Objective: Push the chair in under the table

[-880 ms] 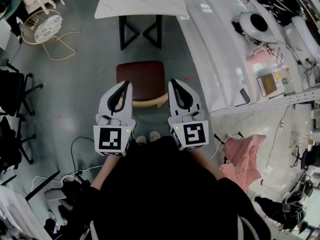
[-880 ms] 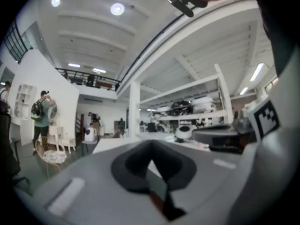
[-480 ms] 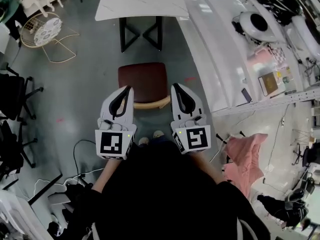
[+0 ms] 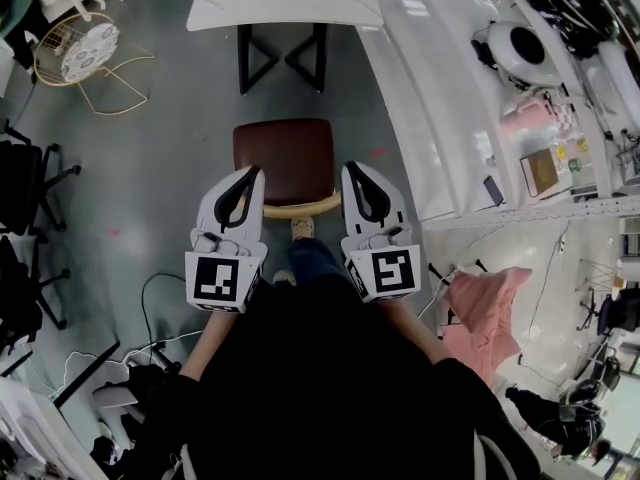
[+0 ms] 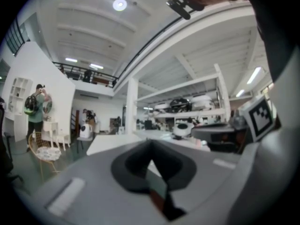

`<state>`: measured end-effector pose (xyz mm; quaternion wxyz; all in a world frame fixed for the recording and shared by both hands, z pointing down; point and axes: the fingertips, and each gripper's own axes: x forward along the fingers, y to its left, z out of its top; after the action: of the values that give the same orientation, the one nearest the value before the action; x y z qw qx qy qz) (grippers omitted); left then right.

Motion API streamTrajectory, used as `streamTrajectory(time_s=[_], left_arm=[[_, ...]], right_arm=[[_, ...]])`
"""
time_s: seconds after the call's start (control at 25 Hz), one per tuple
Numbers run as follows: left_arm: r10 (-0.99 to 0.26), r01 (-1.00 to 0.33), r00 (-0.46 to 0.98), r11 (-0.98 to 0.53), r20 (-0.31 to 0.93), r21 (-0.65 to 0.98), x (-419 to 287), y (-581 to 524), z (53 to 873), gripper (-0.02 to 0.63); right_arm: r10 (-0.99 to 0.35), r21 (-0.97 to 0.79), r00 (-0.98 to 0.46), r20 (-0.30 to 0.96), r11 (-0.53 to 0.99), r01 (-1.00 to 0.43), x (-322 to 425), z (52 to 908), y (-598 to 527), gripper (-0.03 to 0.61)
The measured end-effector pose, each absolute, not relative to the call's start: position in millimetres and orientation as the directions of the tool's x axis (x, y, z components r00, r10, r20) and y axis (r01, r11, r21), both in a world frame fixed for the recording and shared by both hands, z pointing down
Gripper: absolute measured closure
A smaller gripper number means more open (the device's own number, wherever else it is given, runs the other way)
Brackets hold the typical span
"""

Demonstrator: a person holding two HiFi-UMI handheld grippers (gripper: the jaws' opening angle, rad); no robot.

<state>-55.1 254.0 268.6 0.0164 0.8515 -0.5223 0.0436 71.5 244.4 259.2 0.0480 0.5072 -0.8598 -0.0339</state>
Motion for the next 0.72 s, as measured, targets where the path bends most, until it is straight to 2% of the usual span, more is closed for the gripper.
streamTrajectory(time_s=[0.44,0.72], left_arm=[[-0.904,-0.906,0.42,-0.422,0.075,-0.017,-48.3,156.6,272.5,0.607],[-0.887,-0.904,0.411,-0.426,0.21,-0.032,-43.0,112.5,318.6,0.607]], right_arm=[[-0.824,0.091,-0.557,0.107,0.566,-0.819,73.6,289.2,148.2,0.555],[-0.765,0.118,-0.612,0.202,0.639,-0.76,82.8,332.5,106.3,0.555]])
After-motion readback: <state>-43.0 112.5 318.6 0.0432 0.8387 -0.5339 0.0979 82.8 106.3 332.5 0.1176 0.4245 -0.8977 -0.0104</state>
